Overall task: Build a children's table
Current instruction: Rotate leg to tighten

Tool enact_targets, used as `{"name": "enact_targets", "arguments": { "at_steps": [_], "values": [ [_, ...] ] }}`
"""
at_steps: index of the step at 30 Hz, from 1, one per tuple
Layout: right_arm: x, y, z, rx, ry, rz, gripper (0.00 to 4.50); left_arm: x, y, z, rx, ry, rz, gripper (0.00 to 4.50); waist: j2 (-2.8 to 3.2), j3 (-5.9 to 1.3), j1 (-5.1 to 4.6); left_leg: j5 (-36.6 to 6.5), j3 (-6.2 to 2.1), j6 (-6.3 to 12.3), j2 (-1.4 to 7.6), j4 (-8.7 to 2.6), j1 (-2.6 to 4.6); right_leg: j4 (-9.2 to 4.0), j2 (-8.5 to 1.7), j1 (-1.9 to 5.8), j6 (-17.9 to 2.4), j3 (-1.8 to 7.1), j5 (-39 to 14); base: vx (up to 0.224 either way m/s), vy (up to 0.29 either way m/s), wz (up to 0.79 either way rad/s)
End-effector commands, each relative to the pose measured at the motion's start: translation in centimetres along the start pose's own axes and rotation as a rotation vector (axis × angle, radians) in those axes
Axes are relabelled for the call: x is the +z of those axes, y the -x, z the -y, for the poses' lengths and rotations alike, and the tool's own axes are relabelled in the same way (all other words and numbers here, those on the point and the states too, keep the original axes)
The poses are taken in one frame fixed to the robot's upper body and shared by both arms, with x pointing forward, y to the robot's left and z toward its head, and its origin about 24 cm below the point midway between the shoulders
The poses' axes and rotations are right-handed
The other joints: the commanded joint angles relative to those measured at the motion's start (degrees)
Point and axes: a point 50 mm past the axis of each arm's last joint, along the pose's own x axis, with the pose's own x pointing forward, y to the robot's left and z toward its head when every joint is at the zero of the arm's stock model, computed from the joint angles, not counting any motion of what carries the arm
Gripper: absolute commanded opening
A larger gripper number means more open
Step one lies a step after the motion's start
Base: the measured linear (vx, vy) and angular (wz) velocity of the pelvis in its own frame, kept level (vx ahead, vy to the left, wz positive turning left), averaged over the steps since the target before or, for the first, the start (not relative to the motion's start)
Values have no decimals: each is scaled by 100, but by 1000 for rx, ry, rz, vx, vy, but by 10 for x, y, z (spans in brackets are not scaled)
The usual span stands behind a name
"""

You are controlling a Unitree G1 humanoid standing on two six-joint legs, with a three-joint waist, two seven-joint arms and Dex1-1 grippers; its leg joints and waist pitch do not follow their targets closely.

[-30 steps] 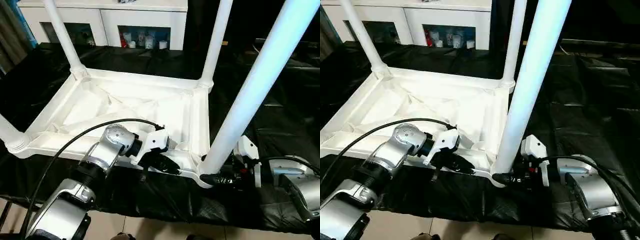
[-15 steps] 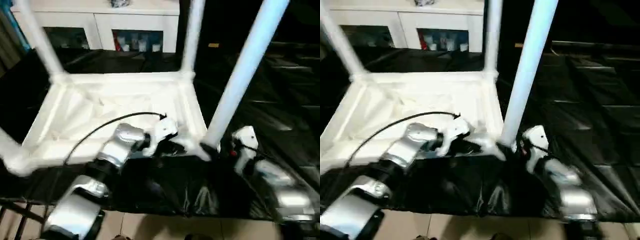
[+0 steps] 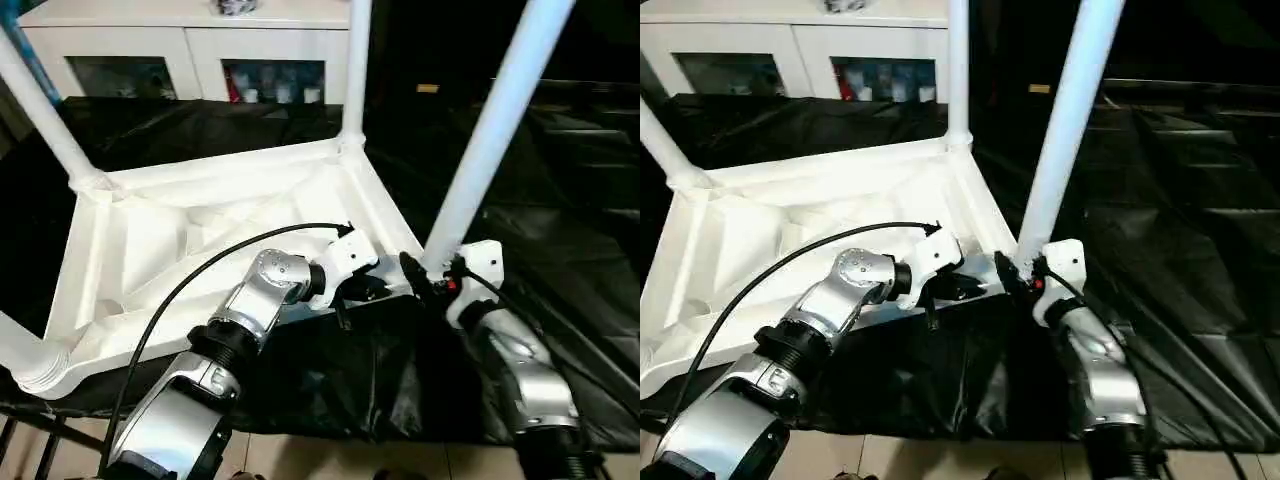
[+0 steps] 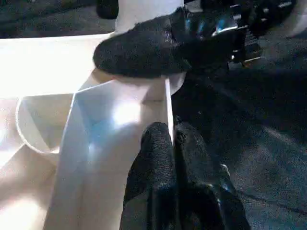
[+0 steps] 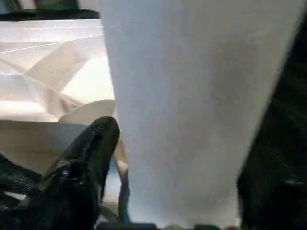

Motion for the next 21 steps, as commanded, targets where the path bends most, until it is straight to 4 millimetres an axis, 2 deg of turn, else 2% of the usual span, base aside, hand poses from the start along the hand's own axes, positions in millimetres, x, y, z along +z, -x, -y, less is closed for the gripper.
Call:
{"name": "enact_targets", "arguments": {
  "at_steps": [1,2,4,6,10,12,14,15,17,19,21],
  "values": [
    [4,-8,-29,220,34,2,375,-20,-12,20,-130,20,-69,0,-109,-240,18,-1237,-65,538,167,-353,-6,-411,-228,221,-1221,161,-1106,0,0,0],
    [3,-3,-27,273,51,-15,375,-22,-7,19,-144,7,-77,0,-98,-262,34,-1040,-65,613,171,-332,-6,-377,-236,247,-1283,159,-825,0,0,0],
    [5,12,-23,437,83,-52,375,-26,6,15,-189,-18,-84,0,-119,-255,42,-945,-54,765,175,-308,-18,-345,-232,264,-1405,151,-549,0,0,0],
    [5,17,-21,489,90,-66,375,-26,9,14,-206,-33,-79,0,-114,-246,59,-995,-51,825,183,-307,-8,-358,-238,264,-1442,149,-636,0,0,0],
    [7,36,-16,670,103,-133,375,-26,22,14,-294,-72,-67,0,-116,-227,72,-1171,-55,704,215,-334,10,-368,-231,248,-1468,145,-944,0,0,0],
    [8,43,-12,749,121,-174,375,-27,27,14,-334,-91,-72,0,-104,-226,119,-1191,-47,707,238,-330,28,-349,-220,249,-1511,150,-875,0,0,0],
    [8,45,-11,773,116,-192,349,-27,29,13,-345,-95,-76,0,-89,-233,159,-1151,-33,688,255,-327,47,-331,-221,231,-1566,147,-754,0,0,0],
    [9,46,-10,795,111,-207,342,-27,30,13,-354,-99,-78,0,-113,-227,175,-1158,-24,667,256,-326,55,-326,-218,225,-1607,148,-729,0,0,0],
    [11,49,-8,837,110,-232,339,-27,32,13,-370,-107,-81,0,-119,-227,210,-1145,-18,648,253,-319,57,-315,-225,231,-1618,151,-741,0,0,0],
    [12,49,-8,852,111,-238,310,-27,32,12,-377,-110,-81,0,-116,-233,230,-1101,-19,646,255,-313,51,-305,-232,235,-1606,151,-742,0,0,0],
    [13,48,-9,861,111,-238,299,-27,33,12,-382,-112,-79,0,-136,-241,244,-1032,-16,636,250,-305,50,-303,-239,234,-1589,154,-698,0,0,0]
  ]
}}
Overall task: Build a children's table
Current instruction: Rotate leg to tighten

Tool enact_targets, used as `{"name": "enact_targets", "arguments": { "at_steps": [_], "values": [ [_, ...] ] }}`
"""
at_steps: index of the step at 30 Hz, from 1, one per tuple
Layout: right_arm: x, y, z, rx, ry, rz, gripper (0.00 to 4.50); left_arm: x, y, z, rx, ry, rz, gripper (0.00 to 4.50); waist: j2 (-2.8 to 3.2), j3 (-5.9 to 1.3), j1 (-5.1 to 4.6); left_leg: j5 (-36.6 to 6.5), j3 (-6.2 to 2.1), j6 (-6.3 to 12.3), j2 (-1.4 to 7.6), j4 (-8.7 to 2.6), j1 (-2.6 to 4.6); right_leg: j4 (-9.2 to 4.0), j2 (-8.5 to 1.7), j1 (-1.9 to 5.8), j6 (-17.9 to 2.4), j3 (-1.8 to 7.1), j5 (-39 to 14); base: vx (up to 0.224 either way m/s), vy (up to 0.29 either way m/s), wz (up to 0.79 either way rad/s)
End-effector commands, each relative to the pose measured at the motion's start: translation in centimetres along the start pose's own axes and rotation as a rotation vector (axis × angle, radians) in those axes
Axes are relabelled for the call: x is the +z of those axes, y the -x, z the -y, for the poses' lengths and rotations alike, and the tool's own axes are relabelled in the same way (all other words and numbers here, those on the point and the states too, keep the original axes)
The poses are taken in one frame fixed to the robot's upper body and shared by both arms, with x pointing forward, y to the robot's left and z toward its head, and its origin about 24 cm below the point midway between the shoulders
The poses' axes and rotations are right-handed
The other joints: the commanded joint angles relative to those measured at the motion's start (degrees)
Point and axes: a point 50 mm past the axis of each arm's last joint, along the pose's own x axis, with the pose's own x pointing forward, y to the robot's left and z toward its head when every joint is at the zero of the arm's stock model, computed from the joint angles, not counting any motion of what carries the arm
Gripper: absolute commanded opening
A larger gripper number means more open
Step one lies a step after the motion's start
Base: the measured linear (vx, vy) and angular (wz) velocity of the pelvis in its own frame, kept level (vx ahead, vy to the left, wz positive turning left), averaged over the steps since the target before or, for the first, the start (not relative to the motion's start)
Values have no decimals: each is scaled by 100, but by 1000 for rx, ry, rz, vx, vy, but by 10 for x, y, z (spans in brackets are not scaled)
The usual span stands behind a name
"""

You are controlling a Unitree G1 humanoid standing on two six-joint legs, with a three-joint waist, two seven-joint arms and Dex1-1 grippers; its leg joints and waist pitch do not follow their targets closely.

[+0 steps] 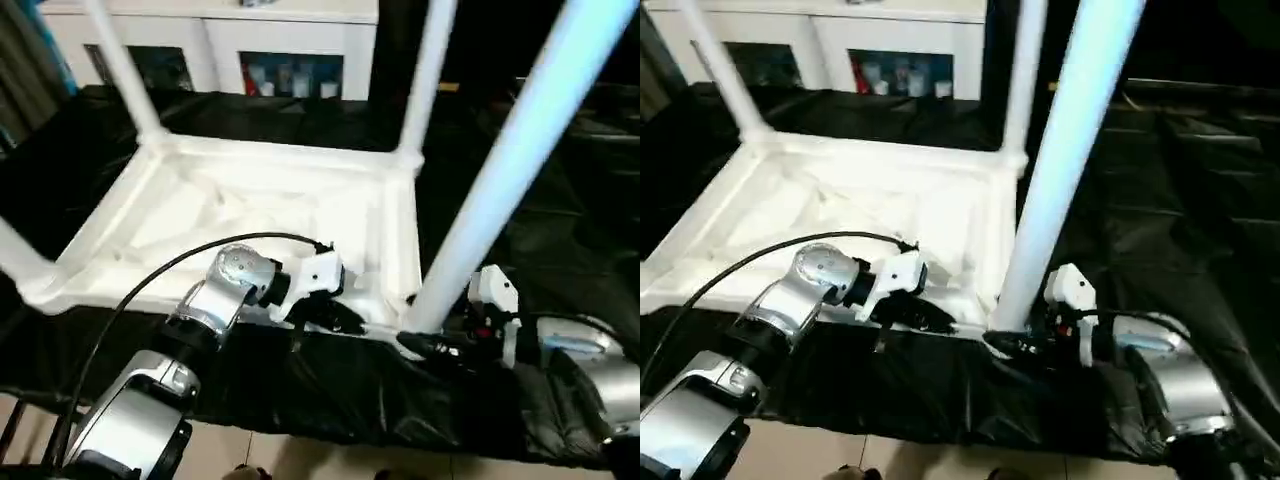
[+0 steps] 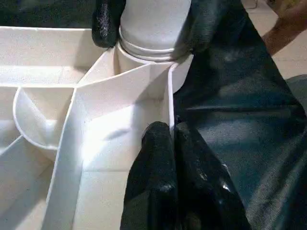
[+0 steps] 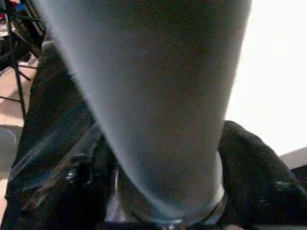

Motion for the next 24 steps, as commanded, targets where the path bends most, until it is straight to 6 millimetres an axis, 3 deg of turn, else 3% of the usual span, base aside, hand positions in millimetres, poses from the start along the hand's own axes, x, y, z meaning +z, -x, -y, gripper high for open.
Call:
{"name": "enact_targets", "arguments": {
  "at_steps": [1,3,8,13,16,18,24],
  "values": [
    [3,-12,-12,116,3,16,292,-9,-9,5,-38,33,-43,0,-113,-273,-8,-1021,-31,622,215,-322,51,-319,-245,252,-1605,170,-670,0,0,0],
    [3,-12,-13,140,-3,10,266,-9,-9,6,-47,32,-38,0,-113,-277,12,-960,-31,638,212,-317,51,-316,-248,256,-1597,168,-663,0,0,0],
    [2,-14,-17,153,-17,14,256,-9,-9,6,-48,44,-24,0,-112,-285,31,-882,-33,664,209,-308,43,-302,-249,266,-1597,163,-591,0,0,0],
    [-1,-20,-14,16,-55,77,255,-10,-12,3,21,86,1,0,-105,-281,42,-945,-31,606,210,-316,47,-321,-252,251,-1573,167,-712,0,0,0],
    [-7,-29,-7,-182,-90,126,255,-8,-22,0,96,126,18,0,-112,-267,-21,-1251,-66,394,183,-361,34,-377,-267,250,-1407,156,-1345,0,0,0],
    [-11,-35,-6,-270,-101,126,254,-4,-32,-3,151,158,41,0,-95,-230,-71,-1627,-85,228,192,-402,75,-465,-270,196,-1230,166,-2005,0,0,0],
    [-11,-63,1,-518,-193,185,254,8,-61,-5,255,209,78,0,-105,-211,-201,-1967,-130,82,162,-448,49,-522,-251,154,-928,177,-2516,0,0,0]
  ]
}}
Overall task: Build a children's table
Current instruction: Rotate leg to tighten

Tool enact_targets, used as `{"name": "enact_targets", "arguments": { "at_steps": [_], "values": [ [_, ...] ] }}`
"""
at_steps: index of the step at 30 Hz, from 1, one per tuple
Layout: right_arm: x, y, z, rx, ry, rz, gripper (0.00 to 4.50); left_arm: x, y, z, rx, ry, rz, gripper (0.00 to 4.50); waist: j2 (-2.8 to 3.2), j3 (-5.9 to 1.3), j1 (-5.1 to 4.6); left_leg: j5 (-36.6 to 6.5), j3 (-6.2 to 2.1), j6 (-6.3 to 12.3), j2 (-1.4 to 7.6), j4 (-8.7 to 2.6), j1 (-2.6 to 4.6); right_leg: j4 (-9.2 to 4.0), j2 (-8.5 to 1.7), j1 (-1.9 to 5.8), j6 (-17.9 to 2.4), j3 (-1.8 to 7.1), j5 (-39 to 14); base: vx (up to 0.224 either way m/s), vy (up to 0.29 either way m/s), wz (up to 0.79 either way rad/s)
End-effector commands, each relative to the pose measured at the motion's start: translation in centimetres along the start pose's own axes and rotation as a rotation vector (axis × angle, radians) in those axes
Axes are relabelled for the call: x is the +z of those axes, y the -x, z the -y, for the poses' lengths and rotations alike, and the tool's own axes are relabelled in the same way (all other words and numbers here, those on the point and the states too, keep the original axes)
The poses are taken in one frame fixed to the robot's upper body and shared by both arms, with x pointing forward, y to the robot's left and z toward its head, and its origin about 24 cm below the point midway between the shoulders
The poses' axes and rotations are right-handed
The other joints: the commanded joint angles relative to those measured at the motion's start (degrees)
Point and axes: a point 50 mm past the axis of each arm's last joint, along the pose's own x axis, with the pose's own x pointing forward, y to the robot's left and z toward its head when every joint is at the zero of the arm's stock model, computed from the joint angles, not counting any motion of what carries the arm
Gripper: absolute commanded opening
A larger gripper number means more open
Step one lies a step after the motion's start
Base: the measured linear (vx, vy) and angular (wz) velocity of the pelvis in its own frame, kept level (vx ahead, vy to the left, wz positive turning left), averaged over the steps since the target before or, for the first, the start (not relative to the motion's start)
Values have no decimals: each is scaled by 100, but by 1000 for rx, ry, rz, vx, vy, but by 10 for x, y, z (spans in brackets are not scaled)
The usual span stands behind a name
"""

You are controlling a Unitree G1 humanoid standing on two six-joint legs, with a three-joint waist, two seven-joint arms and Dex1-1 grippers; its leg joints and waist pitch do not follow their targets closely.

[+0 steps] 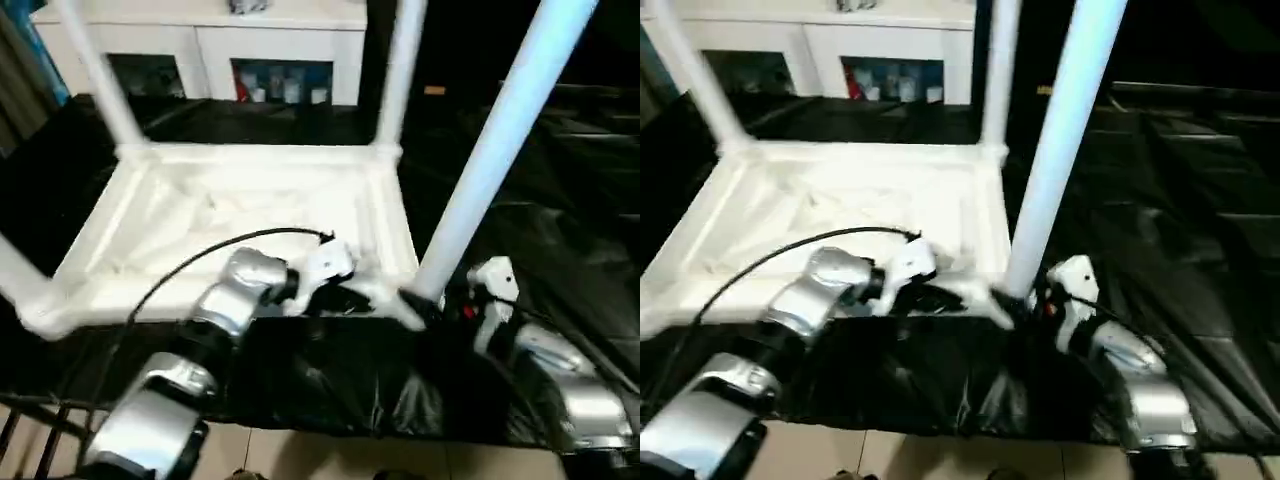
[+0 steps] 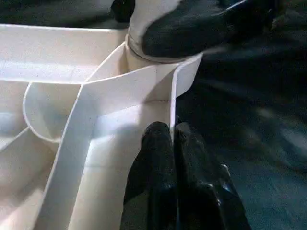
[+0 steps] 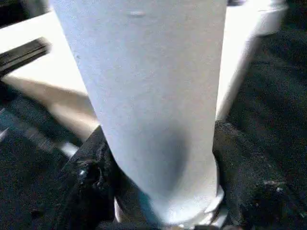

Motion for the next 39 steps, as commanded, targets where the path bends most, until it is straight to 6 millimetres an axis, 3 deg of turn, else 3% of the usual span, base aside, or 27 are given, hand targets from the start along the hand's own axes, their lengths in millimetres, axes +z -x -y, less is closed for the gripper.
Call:
{"name": "enact_targets", "arguments": {
  "at_steps": [1,2,5,6,10,12,15,16,17,18,24,30,39],
  "values": [
    [-11,-19,-29,85,0,-51,254,0,-31,22,-52,59,23,0,-107,-204,-13,-1961,-129,106,192,-475,42,-517,-241,121,-936,142,-2503,0,0,0],
    [-11,-30,-33,-1,-28,-44,254,3,-39,25,-35,53,24,0,-136,-203,-36,-1939,-120,136,190,-467,34,-522,-233,110,-924,155,-2448,0,0,0],
    [-8,-41,-40,-61,-48,-16,254,6,-47,30,-27,30,14,0,-115,-216,-75,-1874,-125,149,178,-469,18,-532,-237,114,-864,151,-2486,0,0,0],
    [-6,-42,-42,-51,-34,1,288,6,-48,31,-29,26,10,0,-105,-214,-66,-1865,-120,178,186,-465,35,-538,-239,102,-871,160,-2419,0,0,0],
    [0,-39,-44,34,9,25,333,3,-44,32,-45,14,8,0,-102,-237,-66,-1711,-106,250,190,-451,9,-491,-225,130,-970,160,-1968,0,0,0],
    [1,-34,-40,65,27,22,361,2,-39,30,-52,6,11,0,-103,-254,-50,-1517,-88,375,187,-427,-1,-446,-218,167,-1110,162,-1506,0,0,0],
    [3,-26,-33,110,56,6,382,1,-32,27,-80,-9,29,0,-106,-267,-30,-1283,-82,510,184,-399,-8,-421,-223,195,-1189,156,-1210,0,0,0],
    [4,-22,-30,144,69,-8,382,2,-28,26,-103,-16,44,0,-111,-273,-22,-1155,-72,600,174,-382,-21,-410,-227,211,-1237,147,-1091,0,0,0],
    [4,-18,-28,174,79,-21,382,2,-24,25,-122,-24,52,0,-182,-268,-30,-1132,-63,647,168,-372,-24,-414,-218,216,-1235,141,-1102,0,0,0],
    [5,-14,-26,209,89,-35,382,1,-20,24,-139,-32,52,0,-151,-267,-4,-1032,-69,706,174,-369,-31,-392,-224,228,-1261,145,-1030,0,0,0],
    [5,6,-22,402,129,-114,382,-4,-2,16,-187,-75,15,0,-133,-258,84,-1003,-54,724,215,-363,15,-381,-229,204,-1311,150,-1068,0,0,0],
    [7,26,-23,636,145,-219,382,-4,10,11,-247,-112,-21,0,-155,-246,115,-1043,-51,740,228,-358,19,-354,-224,214,-1426,135,-961,0,0,0],
    [12,33,-25,780,113,-273,297,-4,15,11,-318,-135,-36,0,-175,-252,225,-899,-35,739,245,-337,20,-319,-247,215,-1483,136,-880,0,0,0]
  ]
}}
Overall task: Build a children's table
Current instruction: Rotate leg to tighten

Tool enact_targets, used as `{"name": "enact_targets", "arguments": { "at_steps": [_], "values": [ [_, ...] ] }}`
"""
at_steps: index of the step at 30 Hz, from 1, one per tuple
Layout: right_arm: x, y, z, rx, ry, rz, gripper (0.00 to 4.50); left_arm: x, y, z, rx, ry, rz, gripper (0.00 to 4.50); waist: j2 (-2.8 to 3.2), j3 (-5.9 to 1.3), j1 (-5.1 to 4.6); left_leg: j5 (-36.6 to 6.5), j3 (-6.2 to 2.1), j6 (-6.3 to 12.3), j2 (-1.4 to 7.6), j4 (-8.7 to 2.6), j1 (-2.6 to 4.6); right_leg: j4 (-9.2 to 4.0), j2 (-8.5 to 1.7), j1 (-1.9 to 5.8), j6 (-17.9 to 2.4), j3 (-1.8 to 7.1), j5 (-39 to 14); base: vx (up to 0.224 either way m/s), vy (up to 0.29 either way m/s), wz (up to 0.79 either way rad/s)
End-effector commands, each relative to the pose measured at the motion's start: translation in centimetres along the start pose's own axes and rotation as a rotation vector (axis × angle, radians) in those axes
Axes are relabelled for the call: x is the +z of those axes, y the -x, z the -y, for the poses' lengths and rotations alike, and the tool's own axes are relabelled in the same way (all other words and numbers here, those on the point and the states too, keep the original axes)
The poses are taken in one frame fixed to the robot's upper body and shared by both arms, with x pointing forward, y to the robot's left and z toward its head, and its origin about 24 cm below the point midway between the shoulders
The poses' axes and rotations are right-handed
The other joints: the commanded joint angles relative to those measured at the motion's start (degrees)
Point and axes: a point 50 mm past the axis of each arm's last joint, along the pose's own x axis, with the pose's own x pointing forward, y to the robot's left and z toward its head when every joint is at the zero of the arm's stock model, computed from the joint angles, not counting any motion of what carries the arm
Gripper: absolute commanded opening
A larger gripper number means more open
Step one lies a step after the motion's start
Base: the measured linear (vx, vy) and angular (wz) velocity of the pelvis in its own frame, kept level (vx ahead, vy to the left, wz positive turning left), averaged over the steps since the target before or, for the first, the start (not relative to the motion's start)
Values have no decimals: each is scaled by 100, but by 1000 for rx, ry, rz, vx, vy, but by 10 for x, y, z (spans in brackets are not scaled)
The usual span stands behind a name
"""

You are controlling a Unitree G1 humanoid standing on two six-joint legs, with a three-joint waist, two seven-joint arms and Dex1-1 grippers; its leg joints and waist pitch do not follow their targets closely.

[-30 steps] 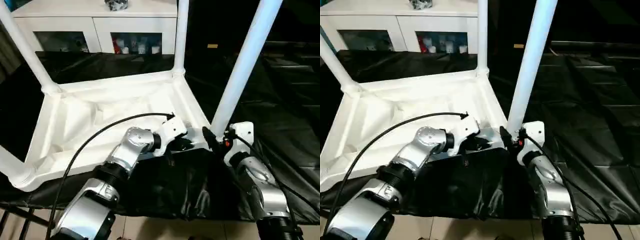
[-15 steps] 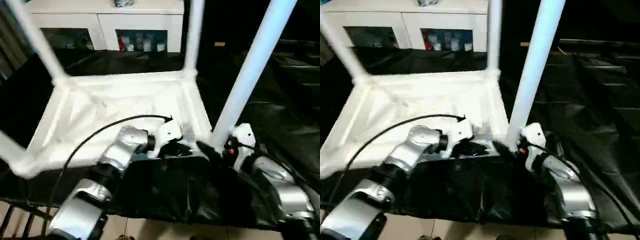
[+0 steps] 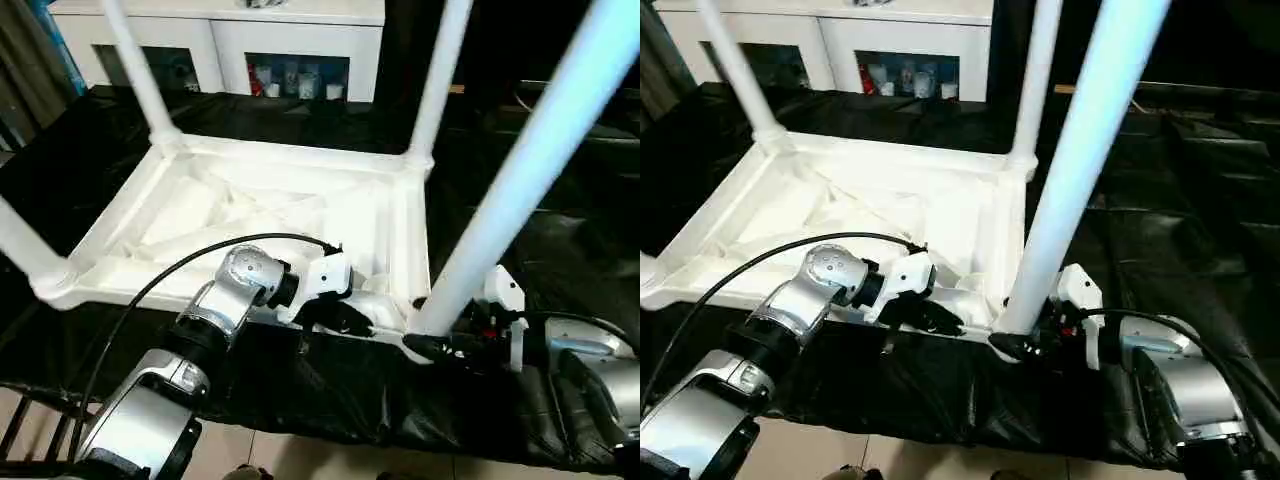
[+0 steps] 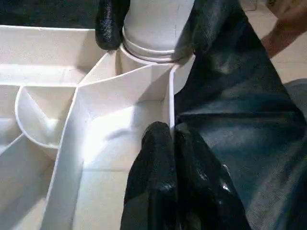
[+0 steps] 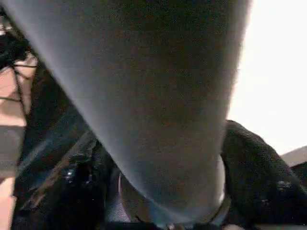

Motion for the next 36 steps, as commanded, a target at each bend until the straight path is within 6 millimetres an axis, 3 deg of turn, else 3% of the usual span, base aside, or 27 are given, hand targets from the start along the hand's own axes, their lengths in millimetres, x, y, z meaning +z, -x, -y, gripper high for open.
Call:
{"name": "enact_targets", "arguments": {
  "at_steps": [1,3,11,13,19,21,23,28,30,33,34,36],
  "values": [
    [1,-20,-20,190,-3,15,297,-2,-7,1,-9,14,-13,0,-164,-264,-11,-907,-29,705,217,-312,43,-334,-252,234,-1479,169,-871,0,0,0],
    [1,-20,-20,197,-6,15,267,-3,-6,1,-16,14,-14,0,-167,-268,-5,-879,-30,692,211,-310,42,-328,-251,239,-1479,165,-828,0,0,0],
    [2,-22,-21,158,-30,63,256,-6,-7,3,-4,42,5,0,-160,-268,-3,-870,-32,682,209,-310,40,-329,-253,243,-1488,162,-825,0,0,0],
    [2,-27,-16,46,-37,120,255,-7,-10,2,47,73,18,0,-160,-258,-13,-919,-32,657,205,-318,30,-339,-255,234,-1469,161,-910,0,0,0],
    [-3,-46,-3,-259,-61,186,252,-6,-29,-2,203,157,47,0,-112,-216,-127,-1538,-84,243,195,-407,55,-467,-273,182,-1166,163,-2056,0,0,0],
    [-4,-52,0,-336,-76,200,251,-5,-36,-3,245,181,56,0,-141,-203,-202,-1688,-113,155,180,-436,23,-491,-254,190,-1029,151,-2312,0,0,0],
    [-4,-61,3,-414,-101,218,251,-3,-44,-5,286,204,62,0,-142,-202,-229,-1795,-117,146,171,-440,39,-512,-254,162,-966,159,-2430,0,0,0],
    [2,-84,12,-636,-171,261,251,3,-61,-6,370,215,47,0,-134,-218,-314,-1695,-105,228,155,-423,30,-514,-241,147,-978,189,-2222,0,0,0],
    [10,-95,16,-740,-164,278,251,5,-68,-5,388,198,23,0,-115,-217,-335,-1647,-106,177,157,-431,20,-507,-246,133,-974,189,-2177,0,0,0],
    [17,-98,17,-769,-115,297,251,5,-70,-4,380,188,17,0,-117,-247,-355,-1570,-94,236,146,-410,28,-498,-228,153,-975,196,-1929,0,0,0],
    [19,-96,18,-757,-117,331,286,5,-68,-3,374,189,23,0,-124,-262,-342,-1491,-84,307,147,-400,25,-478,-226,170,-1031,197,-1709,0,0,0],
    [21,-92,18,-743,-118,353,307,4,-66,-3,364,188,31,0,-120,-276,-344,-1413,-81,364,142,-395,8,-464,-226,191,-1072,188,-1585,0,0,0]
  ]
}}
